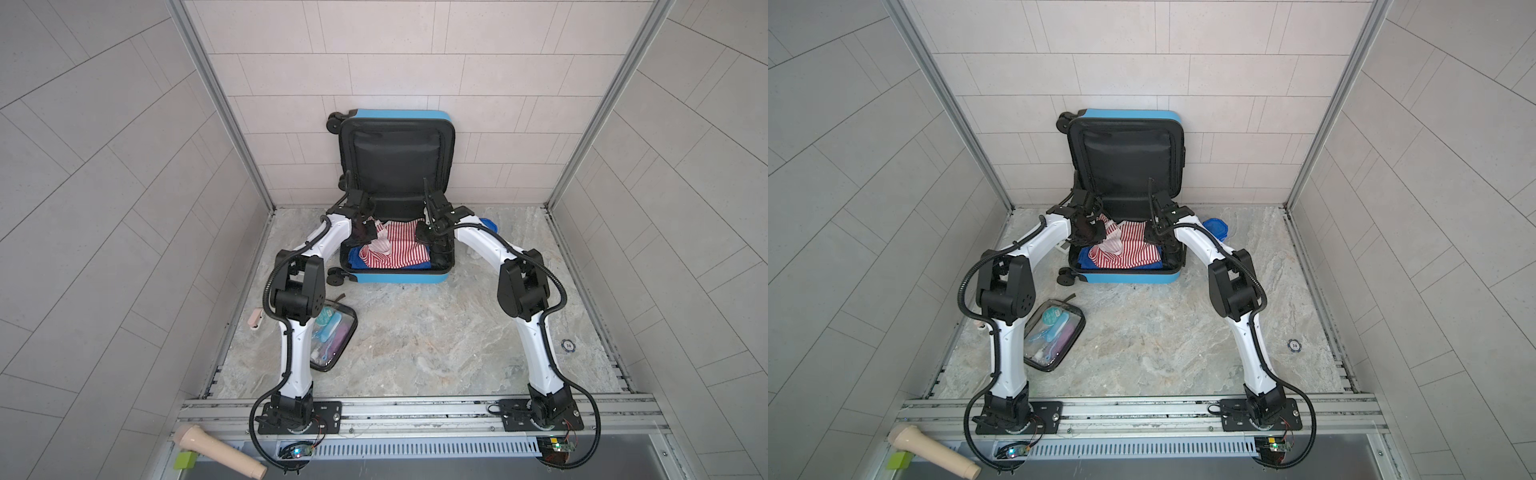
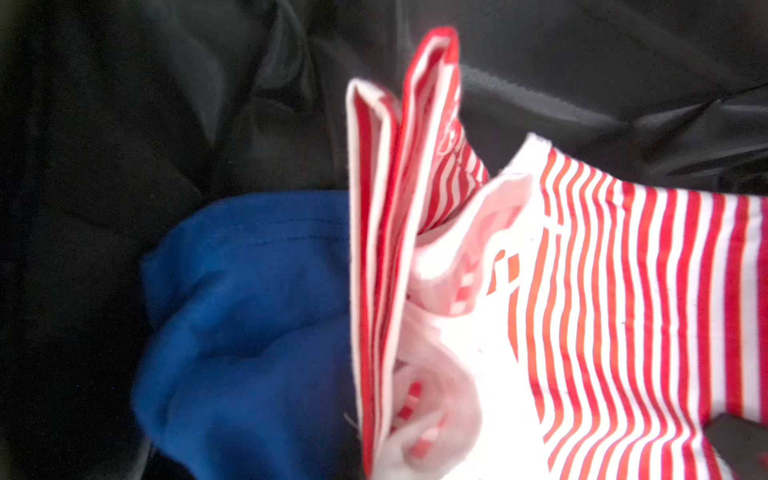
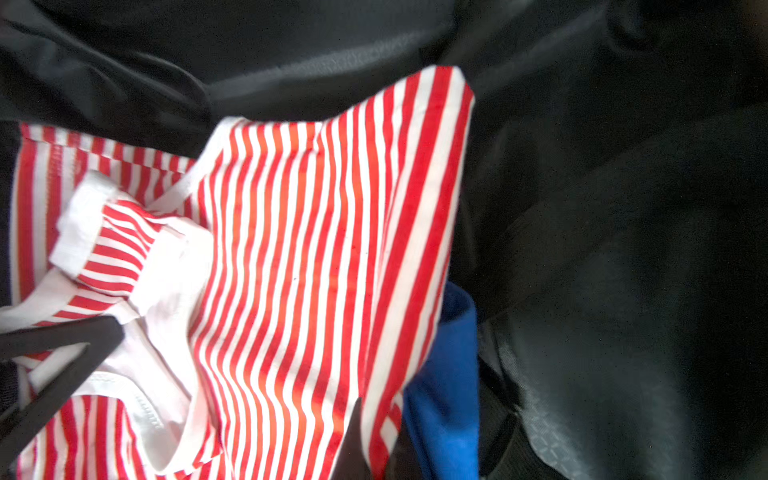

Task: Pack the luggage
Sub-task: 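Lower the striped shirt onto the blue shirt and open both grippers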

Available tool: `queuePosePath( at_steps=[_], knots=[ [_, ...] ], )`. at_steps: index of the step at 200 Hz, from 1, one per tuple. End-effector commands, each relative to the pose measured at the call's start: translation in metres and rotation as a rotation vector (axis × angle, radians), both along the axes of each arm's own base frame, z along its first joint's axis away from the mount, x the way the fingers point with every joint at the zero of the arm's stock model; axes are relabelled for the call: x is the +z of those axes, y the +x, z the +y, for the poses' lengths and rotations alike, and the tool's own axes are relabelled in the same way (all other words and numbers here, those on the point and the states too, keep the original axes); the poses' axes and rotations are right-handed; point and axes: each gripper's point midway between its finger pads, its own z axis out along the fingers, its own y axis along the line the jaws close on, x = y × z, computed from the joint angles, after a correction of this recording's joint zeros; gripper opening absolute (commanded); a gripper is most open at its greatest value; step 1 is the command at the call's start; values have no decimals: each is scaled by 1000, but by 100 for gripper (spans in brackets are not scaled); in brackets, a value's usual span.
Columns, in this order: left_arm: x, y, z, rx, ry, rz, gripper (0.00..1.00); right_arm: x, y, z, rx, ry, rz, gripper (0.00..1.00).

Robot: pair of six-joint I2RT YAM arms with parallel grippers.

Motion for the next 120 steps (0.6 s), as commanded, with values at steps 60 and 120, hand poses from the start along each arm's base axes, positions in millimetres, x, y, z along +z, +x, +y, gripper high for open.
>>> queuePosePath(
  at_steps=[60, 120],
  knots=[
    [-12, 5, 13, 11, 32, 43, 0, 28, -5, -33, -20, -26, -45, 40],
    [-13, 4, 17, 10, 47, 49, 0, 70, -10, -38, -24, -26, -125, 55]
  ],
)
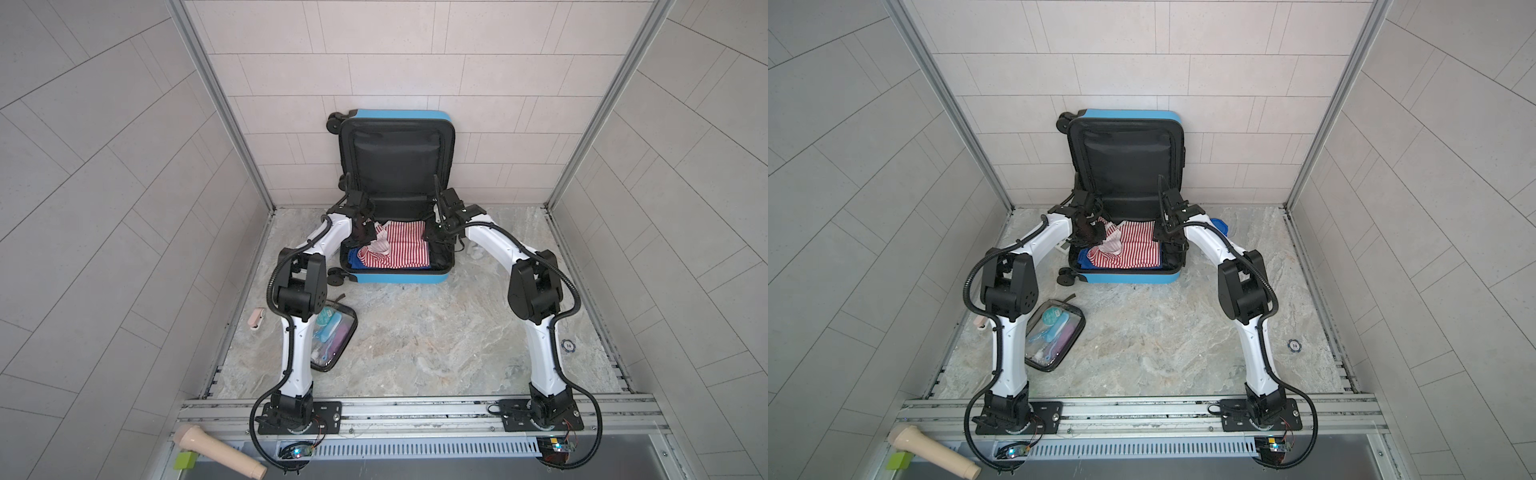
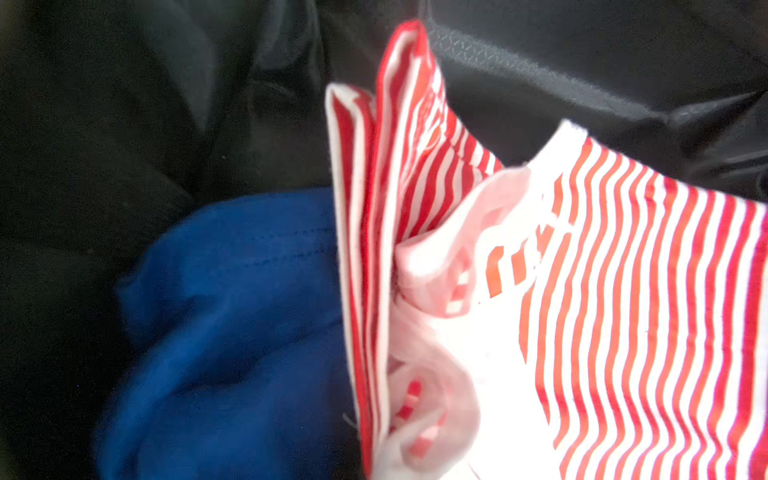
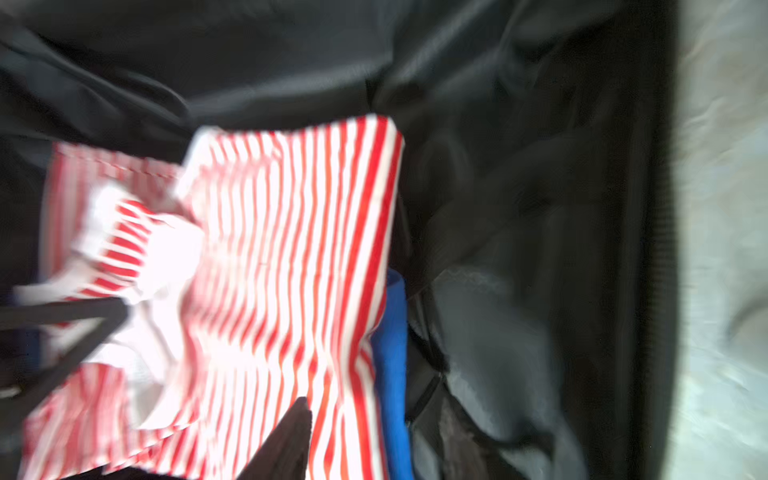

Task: Pack the luggage
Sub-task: 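Lower the striped shirt onto the blue shirt and open both grippers, then withdraw both grippers and reach them to the clear toiletry pouch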

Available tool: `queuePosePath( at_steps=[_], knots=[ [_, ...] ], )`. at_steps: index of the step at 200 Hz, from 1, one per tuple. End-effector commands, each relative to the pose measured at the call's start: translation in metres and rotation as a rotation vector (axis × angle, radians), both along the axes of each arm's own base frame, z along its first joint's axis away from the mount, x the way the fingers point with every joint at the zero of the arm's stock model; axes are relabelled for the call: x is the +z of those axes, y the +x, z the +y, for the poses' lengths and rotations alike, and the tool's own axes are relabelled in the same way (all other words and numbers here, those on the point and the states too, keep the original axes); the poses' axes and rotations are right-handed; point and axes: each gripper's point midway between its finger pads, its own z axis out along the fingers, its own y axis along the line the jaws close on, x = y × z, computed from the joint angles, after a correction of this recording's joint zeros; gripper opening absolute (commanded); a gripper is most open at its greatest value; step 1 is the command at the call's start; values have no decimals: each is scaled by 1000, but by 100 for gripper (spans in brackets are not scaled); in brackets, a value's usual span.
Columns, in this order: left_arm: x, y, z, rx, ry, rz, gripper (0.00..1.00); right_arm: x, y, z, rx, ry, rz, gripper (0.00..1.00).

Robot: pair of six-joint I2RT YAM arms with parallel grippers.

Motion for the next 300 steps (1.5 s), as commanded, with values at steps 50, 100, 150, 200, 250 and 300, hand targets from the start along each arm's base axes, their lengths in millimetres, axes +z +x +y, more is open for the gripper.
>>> queuePosePath(
  at_steps=[50, 100, 150, 200, 250, 300],
  knots=[
    [9, 1, 20, 15, 73, 3, 59, 58, -21, 6, 38, -52, -110, 56],
    [51, 2, 24, 17, 81, -72, 64, 55, -34, 25, 81, -69, -110, 56],
    [116, -15, 37, 34, 111, -184, 67, 71, -48, 28, 99, -50, -159, 64],
    [202, -60, 53, 70, 91, -410, 75, 92, -81, 30, 145, -24, -199, 66],
    [226, -122, 70, 82, 78, -460, 85, 89, -136, 52, 215, 11, -205, 67],
    [181, -183, 93, 165, 85, -386, 83, 59, -205, 110, 365, 18, -164, 68]
  ],
)
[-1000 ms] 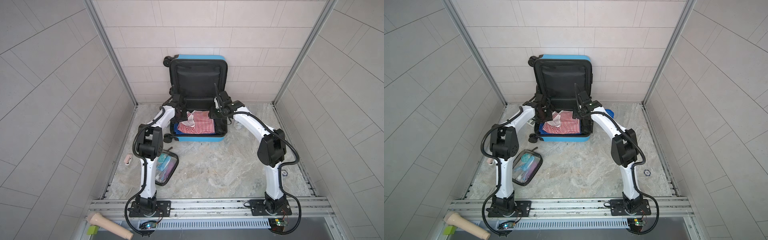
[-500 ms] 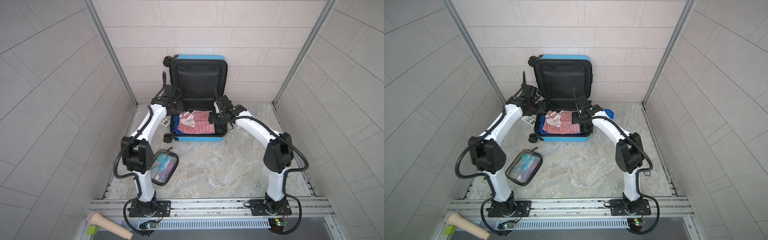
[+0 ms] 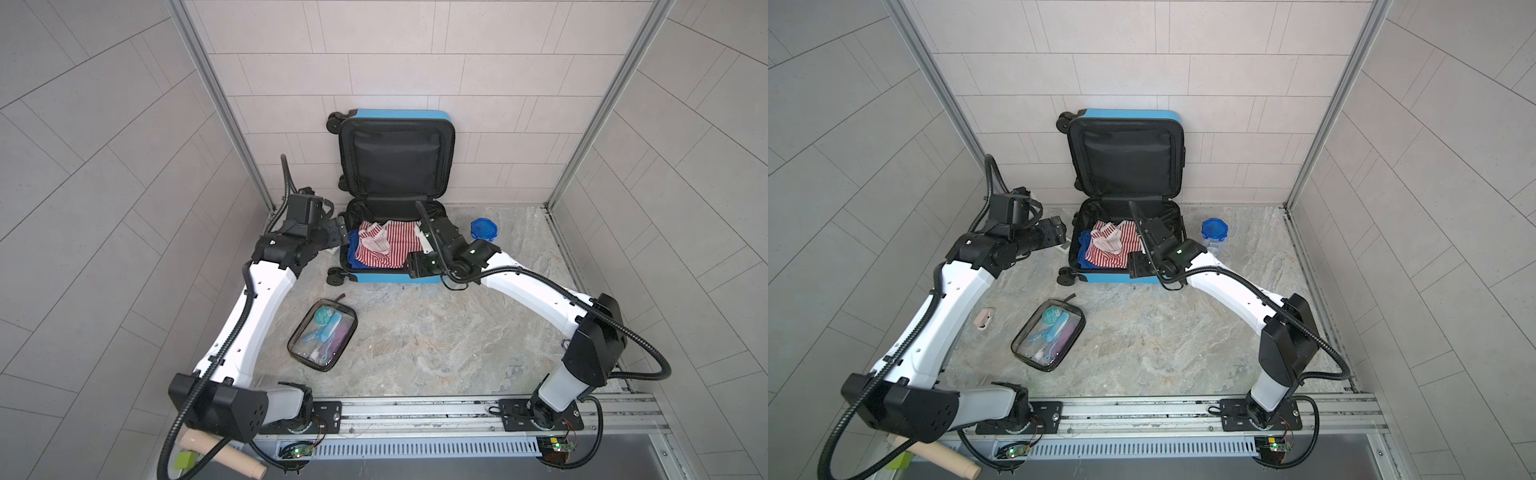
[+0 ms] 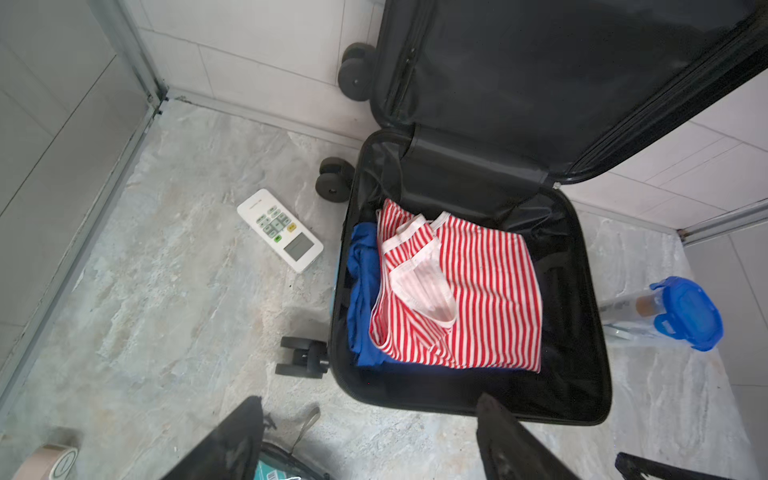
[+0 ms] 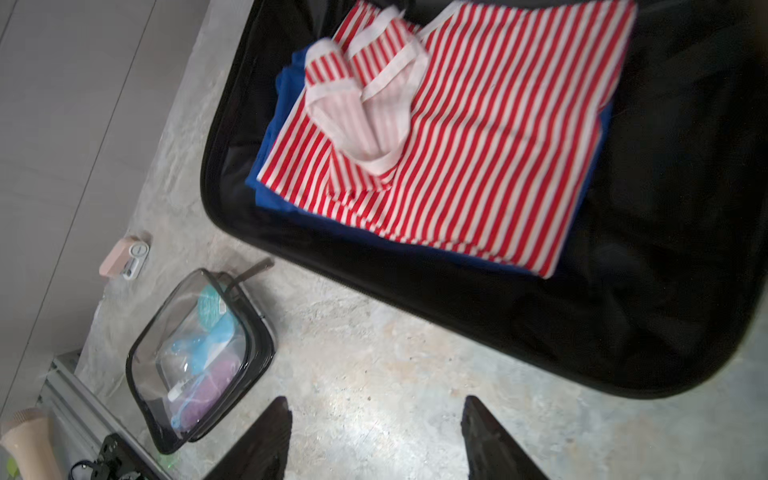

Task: Pack the luggage
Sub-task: 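Withdraw both grippers and reach them to the clear toiletry pouch, then grasp the clear toiletry pouch with the left gripper while the right gripper draws back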

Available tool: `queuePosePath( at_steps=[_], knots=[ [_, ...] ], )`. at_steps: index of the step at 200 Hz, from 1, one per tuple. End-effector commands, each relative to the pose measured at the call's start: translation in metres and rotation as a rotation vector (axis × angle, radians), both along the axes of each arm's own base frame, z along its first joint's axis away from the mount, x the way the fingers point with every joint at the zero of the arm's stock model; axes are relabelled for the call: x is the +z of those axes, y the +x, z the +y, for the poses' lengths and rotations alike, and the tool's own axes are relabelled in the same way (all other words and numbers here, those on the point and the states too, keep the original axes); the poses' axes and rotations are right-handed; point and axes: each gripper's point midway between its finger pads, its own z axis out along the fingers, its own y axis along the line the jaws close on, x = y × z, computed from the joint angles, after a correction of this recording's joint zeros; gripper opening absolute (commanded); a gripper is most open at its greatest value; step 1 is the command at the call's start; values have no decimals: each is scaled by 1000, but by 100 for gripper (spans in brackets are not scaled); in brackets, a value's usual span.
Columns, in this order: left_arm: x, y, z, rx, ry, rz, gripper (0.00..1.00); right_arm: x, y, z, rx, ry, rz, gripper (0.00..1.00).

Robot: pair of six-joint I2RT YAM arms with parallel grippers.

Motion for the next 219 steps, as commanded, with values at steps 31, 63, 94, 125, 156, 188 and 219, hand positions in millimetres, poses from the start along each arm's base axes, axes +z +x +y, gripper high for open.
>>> queuePosePath(
  at_steps=[31, 63, 94, 125, 156, 188, 219],
  knots=[
    [-79, -64, 31, 187, -74, 125, 82, -30, -63, 67, 129, 31, 38, 69],
    [-137, -90, 44, 302, -164, 207, 86, -65, -86, 107, 177, 60, 119, 69],
    [-175, -106, 77, 445, -223, 267, 87, -90, -102, 138, 210, 76, 185, 69],
    [-195, -112, 109, 559, -283, 283, 95, -106, -111, 157, 242, 67, 225, 69],
    [-213, -110, 114, 571, -314, 335, 93, -115, -113, 166, 250, 70, 252, 69],
    [-238, -117, 101, 512, -340, 450, 90, -114, -112, 166, 251, 66, 251, 69],
    [-248, -126, 84, 455, -386, 477, 88, -107, -107, 157, 234, 71, 239, 70]
  ],
)
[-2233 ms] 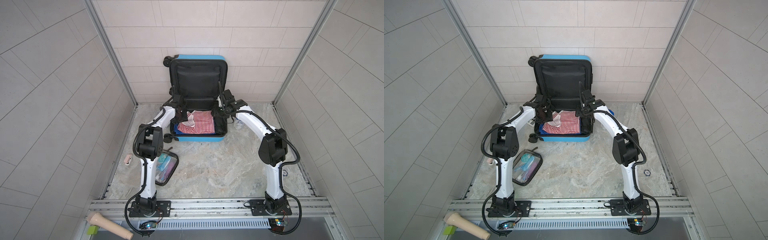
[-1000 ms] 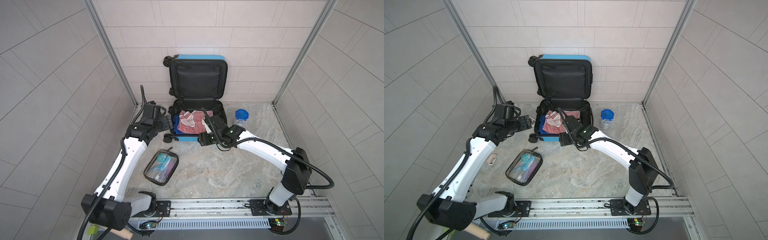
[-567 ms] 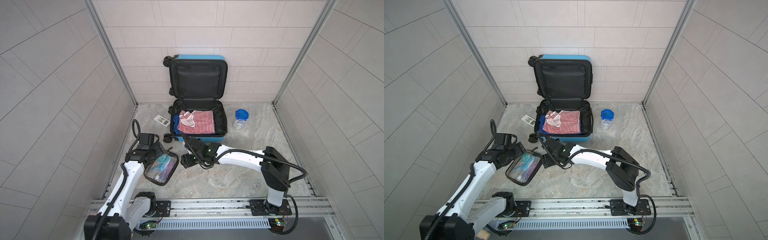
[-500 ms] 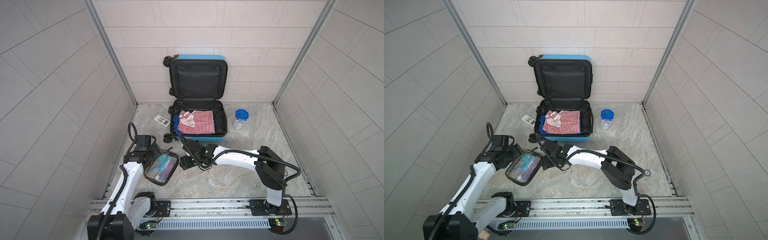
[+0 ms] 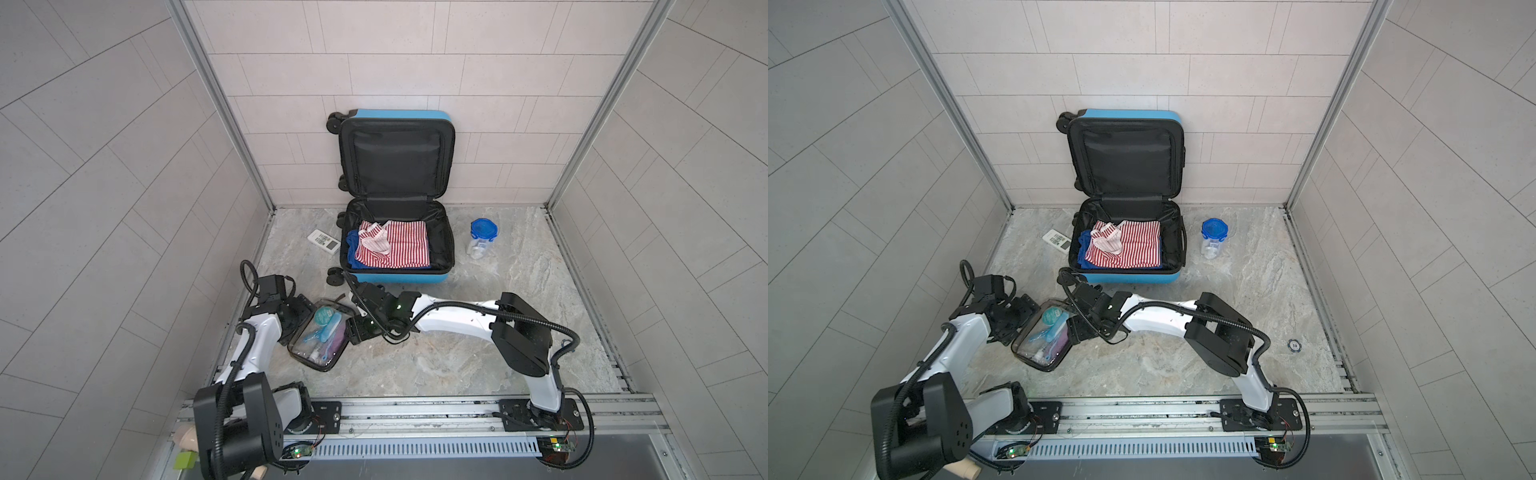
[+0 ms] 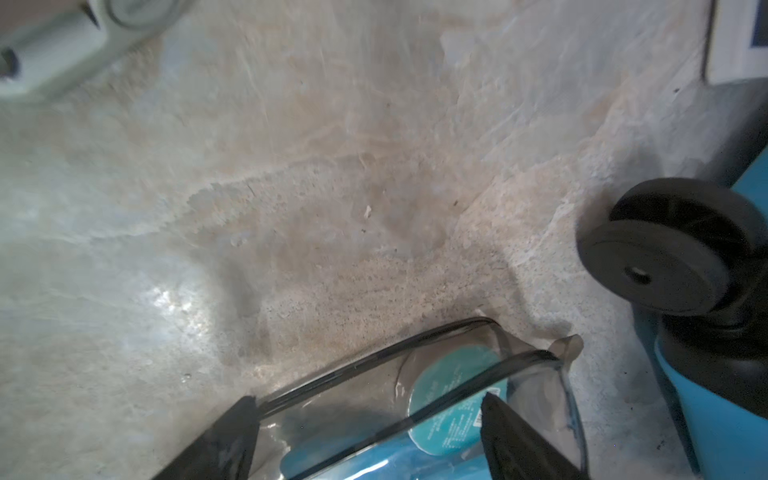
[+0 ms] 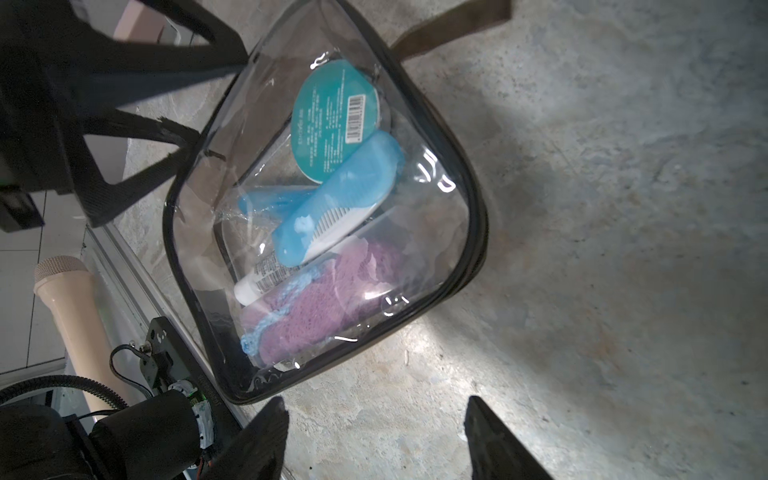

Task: Pack the luggage
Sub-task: 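Grasp the clear toiletry pouch with the left gripper while the right gripper draws back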

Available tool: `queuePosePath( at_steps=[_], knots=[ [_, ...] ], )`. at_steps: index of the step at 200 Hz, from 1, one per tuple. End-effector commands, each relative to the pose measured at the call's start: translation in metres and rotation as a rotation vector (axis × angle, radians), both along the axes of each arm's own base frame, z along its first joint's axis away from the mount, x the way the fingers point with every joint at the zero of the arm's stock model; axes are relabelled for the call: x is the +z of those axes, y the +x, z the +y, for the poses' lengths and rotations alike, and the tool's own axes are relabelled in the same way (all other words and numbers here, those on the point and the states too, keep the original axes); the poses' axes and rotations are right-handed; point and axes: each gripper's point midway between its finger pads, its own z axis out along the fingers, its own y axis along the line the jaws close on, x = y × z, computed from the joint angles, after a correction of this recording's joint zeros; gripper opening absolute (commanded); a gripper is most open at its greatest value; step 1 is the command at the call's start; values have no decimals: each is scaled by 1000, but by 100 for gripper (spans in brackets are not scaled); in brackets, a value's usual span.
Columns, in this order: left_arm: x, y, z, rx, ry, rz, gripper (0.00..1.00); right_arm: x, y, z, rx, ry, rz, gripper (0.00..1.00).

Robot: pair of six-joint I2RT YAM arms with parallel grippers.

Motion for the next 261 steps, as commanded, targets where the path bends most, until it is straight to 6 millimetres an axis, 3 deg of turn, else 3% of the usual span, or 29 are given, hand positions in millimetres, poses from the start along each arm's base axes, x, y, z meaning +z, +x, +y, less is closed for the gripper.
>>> queuePosePath(
  at_steps=[1, 32, 80, 112, 171, 201, 226, 261],
  knots=[
    [-5, -7, -16, -51, -58, -7, 88, 8, 4, -6, -22, 8, -5, 70],
    [1, -11, -46, -109, -120, -36, 87, 16, 13, -26, -61, 10, -20, 70],
    [-5, -39, -89, -180, -178, -35, 87, 32, 30, -66, -138, 20, -46, 70],
    [2, -48, -114, -236, -202, -96, 87, 39, 40, -95, -180, 12, -48, 70],
    [22, -47, -157, -365, -254, -230, 87, 47, 53, -154, -290, 2, -46, 71],
    [30, -39, -189, -476, -228, -247, 87, 47, 54, -177, -336, -8, -37, 71],
    [44, -36, -223, -589, -182, -267, 86, 45, 53, -190, -372, -19, -18, 70],
    [86, -49, -272, -793, -127, -376, 86, 40, 47, -197, -427, -8, 29, 66]
  ],
)
